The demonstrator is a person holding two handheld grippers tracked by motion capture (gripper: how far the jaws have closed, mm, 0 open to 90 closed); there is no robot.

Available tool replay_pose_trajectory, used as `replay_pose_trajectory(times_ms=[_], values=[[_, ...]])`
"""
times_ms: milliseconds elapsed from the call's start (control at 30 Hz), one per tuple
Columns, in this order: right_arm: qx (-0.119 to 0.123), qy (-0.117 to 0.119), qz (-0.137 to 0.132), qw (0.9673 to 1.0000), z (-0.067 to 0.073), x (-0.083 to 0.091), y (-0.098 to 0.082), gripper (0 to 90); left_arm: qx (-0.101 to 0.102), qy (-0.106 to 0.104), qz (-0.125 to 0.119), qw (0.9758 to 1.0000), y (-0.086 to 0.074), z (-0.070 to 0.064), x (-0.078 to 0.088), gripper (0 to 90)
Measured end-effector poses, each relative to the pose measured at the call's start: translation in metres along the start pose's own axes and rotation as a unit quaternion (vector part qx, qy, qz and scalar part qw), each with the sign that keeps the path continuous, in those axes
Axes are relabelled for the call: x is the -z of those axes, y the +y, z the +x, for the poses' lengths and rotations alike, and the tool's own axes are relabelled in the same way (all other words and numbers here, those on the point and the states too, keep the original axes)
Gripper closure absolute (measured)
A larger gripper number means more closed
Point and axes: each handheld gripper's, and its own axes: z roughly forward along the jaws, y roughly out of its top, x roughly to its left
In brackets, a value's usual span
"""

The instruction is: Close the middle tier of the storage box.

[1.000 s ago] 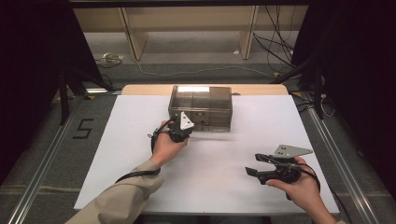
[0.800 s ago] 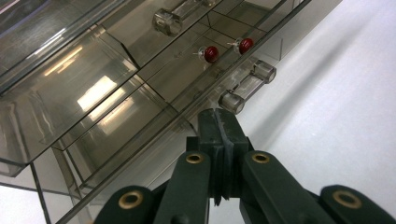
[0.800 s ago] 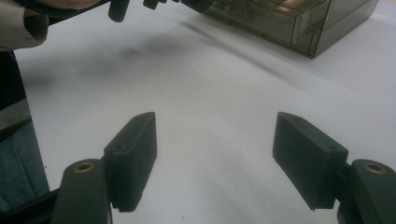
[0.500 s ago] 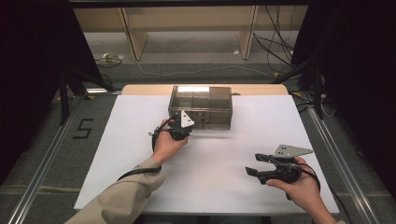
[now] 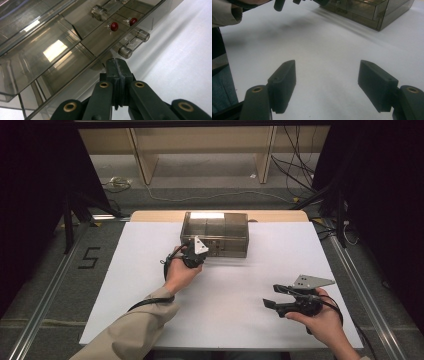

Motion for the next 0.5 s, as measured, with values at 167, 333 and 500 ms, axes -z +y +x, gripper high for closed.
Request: replay_pose_trajectory(times_ms=[167, 333, 500], values=[[0.000, 0.000, 0.000, 1.0000, 0.000, 0.000, 0.000, 31.3, 0.006, 0.003, -0.003, 1.0000, 0.003, 0.002, -0.003, 89.6], [0.001, 0.000, 0.000, 1.0000, 0.000, 0.000, 0.000, 31.3, 0.010, 0.007, -0.005, 0.9999, 0.005, 0.006, -0.008, 89.6], [0.001, -0.001, 0.000, 1.0000, -0.001, 0.000, 0.000, 31.3, 0.012, 0.015, -0.005, 0.9998, 0.007, 0.009, -0.012, 89.6]])
